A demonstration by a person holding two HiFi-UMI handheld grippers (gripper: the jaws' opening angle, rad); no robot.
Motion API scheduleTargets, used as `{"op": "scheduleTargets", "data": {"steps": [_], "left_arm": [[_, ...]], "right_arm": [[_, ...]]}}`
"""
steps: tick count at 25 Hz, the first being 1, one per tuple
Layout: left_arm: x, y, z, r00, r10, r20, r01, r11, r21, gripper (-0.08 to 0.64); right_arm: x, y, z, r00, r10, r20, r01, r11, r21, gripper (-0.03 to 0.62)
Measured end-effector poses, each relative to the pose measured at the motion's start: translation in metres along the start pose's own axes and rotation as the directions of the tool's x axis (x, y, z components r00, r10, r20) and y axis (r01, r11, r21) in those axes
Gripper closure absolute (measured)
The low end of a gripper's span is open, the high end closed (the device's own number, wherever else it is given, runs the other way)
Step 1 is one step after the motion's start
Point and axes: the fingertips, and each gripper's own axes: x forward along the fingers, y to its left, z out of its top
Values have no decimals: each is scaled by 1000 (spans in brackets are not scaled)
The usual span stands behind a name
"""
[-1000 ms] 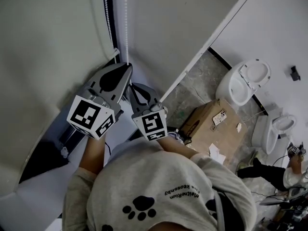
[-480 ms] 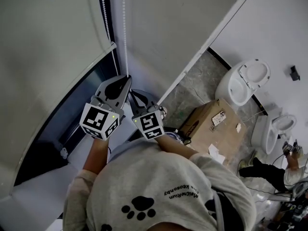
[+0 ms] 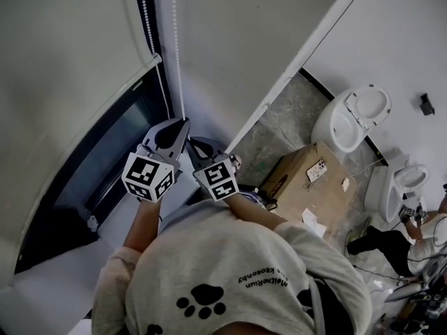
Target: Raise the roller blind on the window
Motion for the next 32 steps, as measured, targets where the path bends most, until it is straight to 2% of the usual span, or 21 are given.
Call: {"op": "scheduleTargets", "data": {"steps": [9, 13, 15, 17, 18, 22, 26, 32], "left_arm": [[-1, 2, -40, 998, 27, -61, -29, 999, -36, 552], [-2, 4, -44, 997, 46, -64, -49, 998, -37, 552], [-2, 4, -44, 997, 51, -64, -53, 998, -35, 552], [-3, 5, -44, 997, 51, -63, -54, 998, -36, 552], [-3, 6, -43, 997, 51, -61, -54, 998, -36, 552], [-5, 6, -44, 997, 52, -54, -54, 998, -37, 552], [-6, 6, -44, 998, 55, -44, -56, 998, -35, 552], [-8, -1, -46, 998, 54, -11, -54, 998, -24, 552]], "right_arm": [[3, -3, -39, 994, 19, -111, -19, 1000, 2, 577], [2, -2, -43, 992, 19, -121, -28, 997, -73, 577], [0, 0, -36, 995, 29, -96, -39, 994, -106, 575], [-5, 3, -22, 998, 47, -53, -52, 994, -94, 486], [-9, 3, -12, 998, 52, -29, -54, 995, -87, 463], [-37, 2, 39, 994, 42, 98, -35, 997, -71, 463], [-64, -1, 96, 976, 17, 215, -7, 999, -48, 463], [-80, 4, 181, 929, 19, 369, 7, 998, -70, 465]]}}
